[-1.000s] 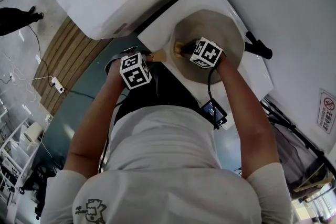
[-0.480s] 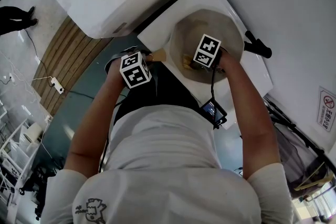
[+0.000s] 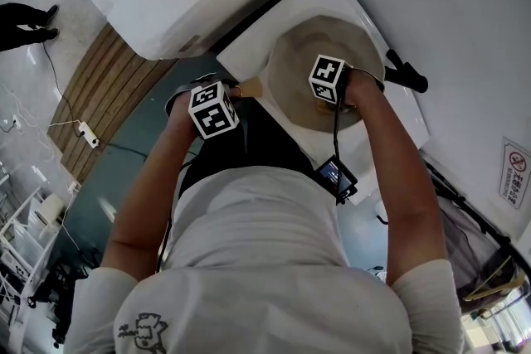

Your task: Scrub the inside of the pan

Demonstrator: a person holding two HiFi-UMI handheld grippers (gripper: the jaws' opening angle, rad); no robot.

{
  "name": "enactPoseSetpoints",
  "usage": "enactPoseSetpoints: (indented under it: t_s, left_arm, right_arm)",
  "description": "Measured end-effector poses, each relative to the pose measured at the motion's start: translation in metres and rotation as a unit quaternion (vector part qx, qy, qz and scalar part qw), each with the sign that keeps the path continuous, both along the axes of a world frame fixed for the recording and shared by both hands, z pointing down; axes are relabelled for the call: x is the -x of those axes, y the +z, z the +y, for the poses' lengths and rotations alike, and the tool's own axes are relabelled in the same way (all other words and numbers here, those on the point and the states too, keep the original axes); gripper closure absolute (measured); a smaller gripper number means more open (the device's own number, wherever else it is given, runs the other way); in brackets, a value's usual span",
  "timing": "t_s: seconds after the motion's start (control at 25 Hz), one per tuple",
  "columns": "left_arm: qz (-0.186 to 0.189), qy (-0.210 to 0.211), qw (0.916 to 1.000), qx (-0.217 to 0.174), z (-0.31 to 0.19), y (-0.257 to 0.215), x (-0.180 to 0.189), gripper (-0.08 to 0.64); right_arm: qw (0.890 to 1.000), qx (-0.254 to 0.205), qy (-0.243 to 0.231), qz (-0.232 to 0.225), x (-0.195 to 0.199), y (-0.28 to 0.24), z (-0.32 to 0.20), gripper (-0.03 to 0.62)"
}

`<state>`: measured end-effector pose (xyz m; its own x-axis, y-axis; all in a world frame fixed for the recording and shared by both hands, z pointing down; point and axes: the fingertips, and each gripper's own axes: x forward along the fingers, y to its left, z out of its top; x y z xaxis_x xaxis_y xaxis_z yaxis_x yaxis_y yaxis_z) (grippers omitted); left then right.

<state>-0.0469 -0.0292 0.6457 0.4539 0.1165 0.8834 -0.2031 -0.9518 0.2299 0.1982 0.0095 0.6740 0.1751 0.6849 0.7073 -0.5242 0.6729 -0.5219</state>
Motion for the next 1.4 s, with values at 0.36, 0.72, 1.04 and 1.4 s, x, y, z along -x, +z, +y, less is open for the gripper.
enactPoseSetpoints:
  t_s: [0.36,0.72,1.04,1.4]
  left_arm:
    - [0.001,0.002,1.0,0.005,0.003,0.0,-0.007,0.407]
    - [0.005,-0.011,0.9995,0.028,0.005,0.001,-0.002,0.411]
    - [0.008,-0.024,0.9994,0.023,0.003,0.001,-0.001,0.411]
    - [0.015,-0.033,0.9987,0.034,0.009,0.0,-0.002,0.411]
  right_arm:
    - [0.97,-0.162,-0.13,0.123,-0.059,0.015,-0.073,0.566]
    - [0.896,-0.393,-0.194,0.066,-0.029,0.003,-0.162,0.566]
    - [0.852,-0.501,-0.14,-0.064,0.036,-0.002,-0.194,0.566]
    - [0.858,-0.473,-0.067,-0.187,0.101,0.003,-0.157,0.566]
